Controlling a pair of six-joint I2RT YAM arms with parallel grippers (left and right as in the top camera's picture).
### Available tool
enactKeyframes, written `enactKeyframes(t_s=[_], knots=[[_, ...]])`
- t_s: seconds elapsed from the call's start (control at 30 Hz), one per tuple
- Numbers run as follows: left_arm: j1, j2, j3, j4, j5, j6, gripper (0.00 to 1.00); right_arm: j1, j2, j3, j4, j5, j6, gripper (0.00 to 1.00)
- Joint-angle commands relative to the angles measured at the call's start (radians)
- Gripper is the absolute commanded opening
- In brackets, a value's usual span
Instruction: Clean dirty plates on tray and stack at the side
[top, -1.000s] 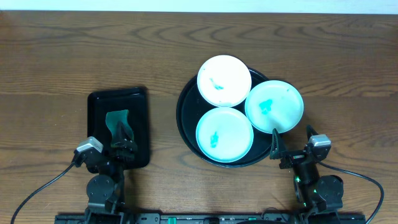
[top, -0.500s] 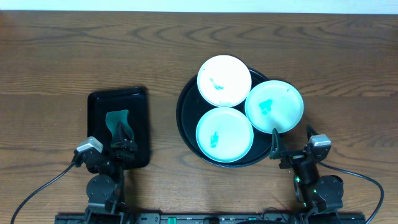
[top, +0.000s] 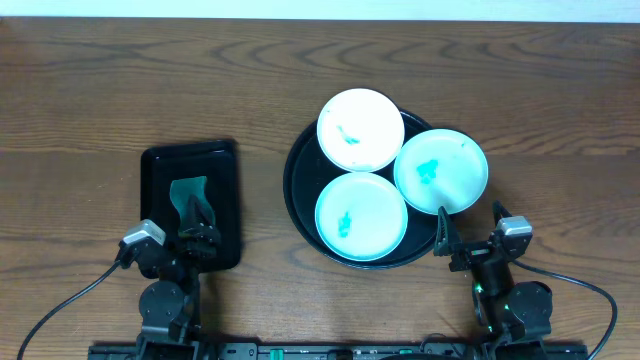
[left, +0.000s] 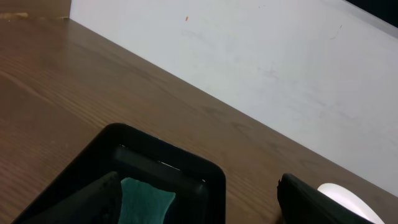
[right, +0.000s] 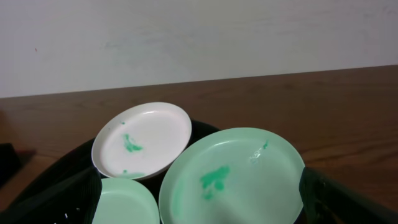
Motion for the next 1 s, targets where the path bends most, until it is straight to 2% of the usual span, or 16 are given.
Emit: enactKeyframes(t_s=[0.0,0.13,0.4,0.53,0.77,0.97], knots=[[0.005,0.000,-0.018,-0.036,-0.015,0.020,0.80,-0.011,0.002,-0.001,0.001,-0.004,0.014,0.99],[0.005,0.000,-0.018,-0.037,-0.006,0.013,0.80,-0.011,0.002,-0.001,-0.004,-0.004,0.014,0.99],[0.005,0.013,-0.018,-0.059,0.244,0.009,0.80,-0.011,0.002,-0.001,0.005,-0.013,0.010,0.99],[0.005,0.076,0.020,-0.103,0.281,0.009,0.80,-0.011,0.002,-0.001,0.022,-0.044,0.010,0.99],[0.005,0.356,0.211,-0.183,0.280,0.010,0.80,-0.011,0.002,0.000,0.024,-0.189,0.010,0.99],[0.005,0.692,0.496,-0.328,0.281,0.060,0.80,-0.011,0.012,0.054,-0.014,-0.228,0.009,0.99]])
